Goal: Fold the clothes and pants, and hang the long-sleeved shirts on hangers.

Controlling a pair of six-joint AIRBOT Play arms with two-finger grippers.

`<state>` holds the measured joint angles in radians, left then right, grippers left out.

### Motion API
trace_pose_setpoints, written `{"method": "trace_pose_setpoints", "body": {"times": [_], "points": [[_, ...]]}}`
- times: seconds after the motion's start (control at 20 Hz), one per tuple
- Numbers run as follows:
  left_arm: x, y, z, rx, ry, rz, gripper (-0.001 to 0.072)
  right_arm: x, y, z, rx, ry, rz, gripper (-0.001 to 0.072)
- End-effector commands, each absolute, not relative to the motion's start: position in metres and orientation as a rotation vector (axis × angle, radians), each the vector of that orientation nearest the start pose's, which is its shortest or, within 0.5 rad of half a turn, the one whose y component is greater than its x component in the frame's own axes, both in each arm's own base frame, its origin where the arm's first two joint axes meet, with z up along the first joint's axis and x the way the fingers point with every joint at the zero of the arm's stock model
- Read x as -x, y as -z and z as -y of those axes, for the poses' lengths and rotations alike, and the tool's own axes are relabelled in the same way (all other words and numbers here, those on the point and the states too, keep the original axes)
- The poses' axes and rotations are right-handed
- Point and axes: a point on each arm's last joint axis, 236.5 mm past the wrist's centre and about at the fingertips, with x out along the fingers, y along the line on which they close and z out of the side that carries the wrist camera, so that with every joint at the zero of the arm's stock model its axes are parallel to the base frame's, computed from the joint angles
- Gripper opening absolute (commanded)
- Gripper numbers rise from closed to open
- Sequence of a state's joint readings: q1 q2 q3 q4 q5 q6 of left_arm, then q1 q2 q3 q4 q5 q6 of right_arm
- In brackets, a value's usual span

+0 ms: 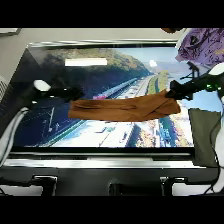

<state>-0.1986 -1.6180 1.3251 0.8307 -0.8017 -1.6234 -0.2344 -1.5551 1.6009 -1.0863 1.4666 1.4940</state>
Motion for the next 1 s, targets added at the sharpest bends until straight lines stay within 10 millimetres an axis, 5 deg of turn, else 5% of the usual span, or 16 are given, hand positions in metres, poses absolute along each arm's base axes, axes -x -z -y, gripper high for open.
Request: {"method": "trace_pose_setpoints", "body": {"times": [0.0,0.3,0.45,0.65,0.95], "points": [[-0.466,0.020,0.312,0.792,0.444,-1.158,0.0013,-0.417,-0.101,0.012,-0.394,-0.109,-1.244,0.0025],[-0.424,0.031,0.464,0.752,0.720,-1.286,0.0013,-0.399,-0.149,0.010,-0.368,-0.094,-1.143,0.0025],[-0.400,0.044,0.515,0.751,0.790,-1.373,0.0013,-0.394,-0.155,0.009,-0.363,-0.098,-1.137,0.0025],[-0.379,0.050,0.556,0.791,0.849,-1.416,0.0013,-0.396,-0.169,0.008,-0.355,-0.103,-1.106,0.0025],[-0.360,0.064,0.577,0.832,0.848,-1.450,0.0012,-0.400,-0.200,0.009,-0.337,-0.104,-1.037,0.0025]]}}
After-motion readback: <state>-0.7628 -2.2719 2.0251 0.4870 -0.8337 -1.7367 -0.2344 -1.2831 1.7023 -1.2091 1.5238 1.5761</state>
